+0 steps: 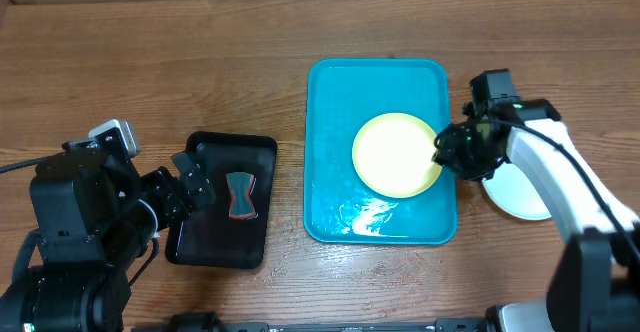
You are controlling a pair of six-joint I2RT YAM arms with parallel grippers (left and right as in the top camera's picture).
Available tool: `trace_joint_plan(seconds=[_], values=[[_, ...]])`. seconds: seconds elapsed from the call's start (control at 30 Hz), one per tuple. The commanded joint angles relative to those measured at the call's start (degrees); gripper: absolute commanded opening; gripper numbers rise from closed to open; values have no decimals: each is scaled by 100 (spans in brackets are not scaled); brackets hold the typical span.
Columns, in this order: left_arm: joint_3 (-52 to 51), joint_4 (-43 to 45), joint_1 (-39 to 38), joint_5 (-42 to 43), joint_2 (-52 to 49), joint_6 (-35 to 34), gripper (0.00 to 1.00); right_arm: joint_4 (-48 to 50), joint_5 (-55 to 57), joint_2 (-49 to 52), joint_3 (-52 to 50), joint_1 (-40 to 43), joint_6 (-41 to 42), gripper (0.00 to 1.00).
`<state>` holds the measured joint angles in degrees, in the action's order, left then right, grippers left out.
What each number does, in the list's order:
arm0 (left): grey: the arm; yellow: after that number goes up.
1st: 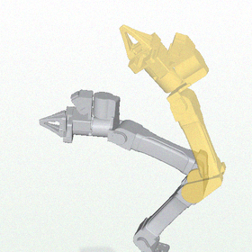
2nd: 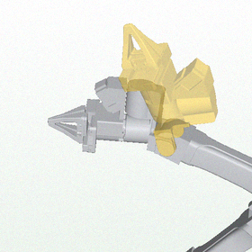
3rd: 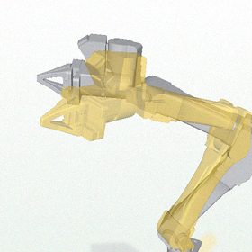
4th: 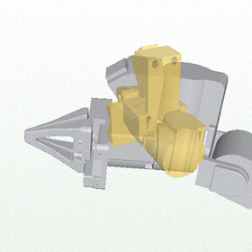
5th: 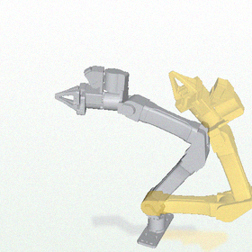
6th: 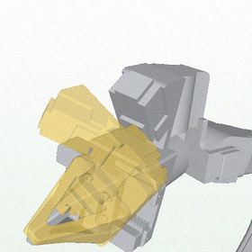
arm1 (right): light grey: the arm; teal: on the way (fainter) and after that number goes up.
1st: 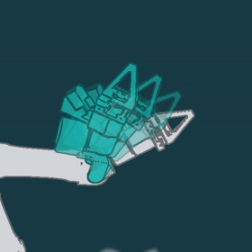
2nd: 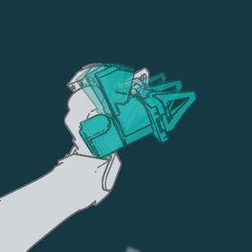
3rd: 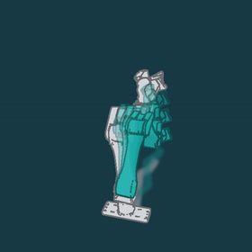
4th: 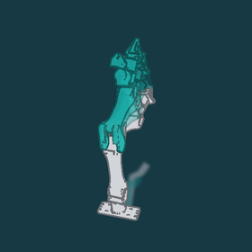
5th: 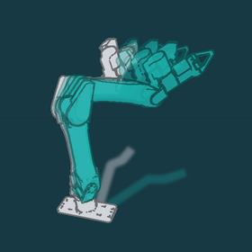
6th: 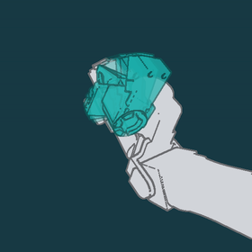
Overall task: Clean dirty plates on tray and stack at the side
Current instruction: 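Carry the yellow plate right and stack it on the plate pile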
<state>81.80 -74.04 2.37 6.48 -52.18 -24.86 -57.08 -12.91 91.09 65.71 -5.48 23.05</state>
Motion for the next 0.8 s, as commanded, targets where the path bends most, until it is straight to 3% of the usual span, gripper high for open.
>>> trace_joint_plan(seconds=[0.0, 0.23, 0.43, 0.6, 0.77], values=[[68, 11, 28, 42, 7, 111, 100, 11, -74, -931, 365, -92, -92, 45], [68, 11, 28, 42, 7, 111, 100, 17, -74, -2448, 380, -188, -385, 50], [68, 11, 28, 42, 7, 111, 100, -74, -35, -3010, 378, -186, -382, 52], [68, 11, 28, 42, 7, 109, 100, -256, 986, -2787, 83, -186, -195, 52], [68, 11, 28, 42, 7, 111, 100, 439, 855, -1792, -603, -186, -164, 52]])
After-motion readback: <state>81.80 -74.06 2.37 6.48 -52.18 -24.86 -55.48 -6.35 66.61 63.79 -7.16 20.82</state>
